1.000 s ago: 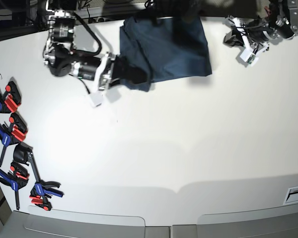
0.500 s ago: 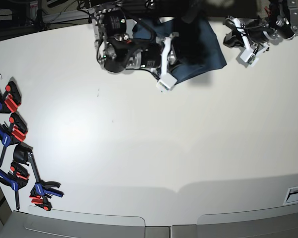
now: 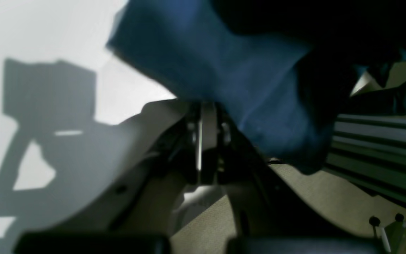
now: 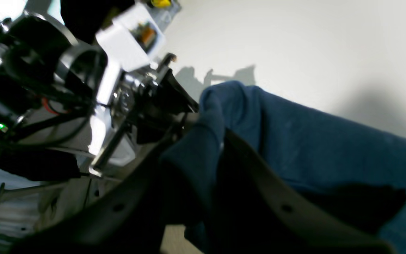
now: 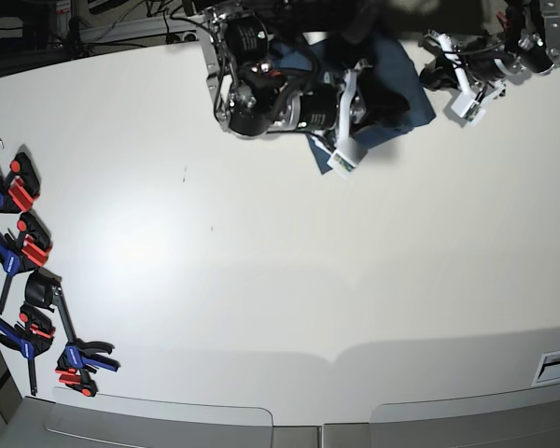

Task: Fold the T-shirt properly
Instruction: 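Fold the grasped end with the right gripper toward the left gripper, then grasp the folded bundle with the right gripper and lift it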

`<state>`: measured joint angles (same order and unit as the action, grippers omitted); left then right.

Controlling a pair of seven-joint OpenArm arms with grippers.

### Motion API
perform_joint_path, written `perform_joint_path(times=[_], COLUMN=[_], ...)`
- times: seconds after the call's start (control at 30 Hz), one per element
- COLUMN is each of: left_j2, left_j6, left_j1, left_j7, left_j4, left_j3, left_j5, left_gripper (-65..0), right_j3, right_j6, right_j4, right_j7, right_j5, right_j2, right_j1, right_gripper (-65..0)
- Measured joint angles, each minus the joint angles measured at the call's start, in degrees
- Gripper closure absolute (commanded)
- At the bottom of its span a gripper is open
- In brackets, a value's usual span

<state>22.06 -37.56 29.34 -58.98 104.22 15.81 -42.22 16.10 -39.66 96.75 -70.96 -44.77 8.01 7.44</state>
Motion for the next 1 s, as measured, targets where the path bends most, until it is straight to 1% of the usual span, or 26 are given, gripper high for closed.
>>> perform_joint_path(times=[0.17, 0.2, 0.3, 0.33, 0.37, 0.43, 0.53, 0.6, 0.67, 0.77, 0.9, 1.0], left_j2=[0.0, 0.0, 0.0, 0.0, 0.0, 0.0, 0.0, 0.0, 0.0, 0.0, 0.0, 0.0], left_j6=[0.0, 0.0, 0.0, 0.0, 0.0, 0.0, 0.0, 0.0, 0.0, 0.0, 0.0, 0.0], left_j1=[0.0, 0.0, 0.0, 0.0, 0.0, 0.0, 0.0, 0.0, 0.0, 0.0, 0.0, 0.0], left_j7=[0.0, 0.0, 0.0, 0.0, 0.0, 0.0, 0.0, 0.0, 0.0, 0.0, 0.0, 0.0], left_j4=[0.0, 0.0, 0.0, 0.0, 0.0, 0.0, 0.0, 0.0, 0.0, 0.0, 0.0, 0.0], left_j3=[0.0, 0.0, 0.0, 0.0, 0.0, 0.0, 0.0, 0.0, 0.0, 0.0, 0.0, 0.0], left_j5=[0.0, 0.0, 0.0, 0.0, 0.0, 0.0, 0.0, 0.0, 0.0, 0.0, 0.0, 0.0], left_gripper=[0.0, 0.0, 0.0, 0.0, 0.0, 0.0, 0.0, 0.0, 0.0, 0.0, 0.0, 0.0], right_j3=[0.0, 0.0, 0.0, 0.0, 0.0, 0.0, 0.0, 0.0, -0.1, -2.9, -10.0, -16.5], right_j6=[0.0, 0.0, 0.0, 0.0, 0.0, 0.0, 0.0, 0.0, 0.0, 0.0, 0.0, 0.0], right_j4=[0.0, 0.0, 0.0, 0.0, 0.0, 0.0, 0.0, 0.0, 0.0, 1.0, 2.0, 2.0], right_j7=[0.0, 0.0, 0.0, 0.0, -0.1, -0.9, -4.9, -5.6, -5.7, -6.2, -4.9, -4.6], right_j5=[0.0, 0.0, -0.2, -0.7, -1.9, -5.4, -13.0, -17.2, -17.0, -14.2, -10.8, -10.2], right_j2=[0.1, 0.1, 0.1, 0.1, 0.1, 0.2, 0.3, 0.3, 0.3, 0.3, 0.3, 0.4], right_j1=[0.0, 0.0, 0.0, 0.0, 0.0, 0.0, -0.1, -0.1, -0.3, -1.1, -3.4, -3.8], right_gripper=[0.0, -1.3, -21.5, -25.7, -27.5, -27.6, -27.6, -27.6, -27.5, -27.5, -27.5, -27.6])
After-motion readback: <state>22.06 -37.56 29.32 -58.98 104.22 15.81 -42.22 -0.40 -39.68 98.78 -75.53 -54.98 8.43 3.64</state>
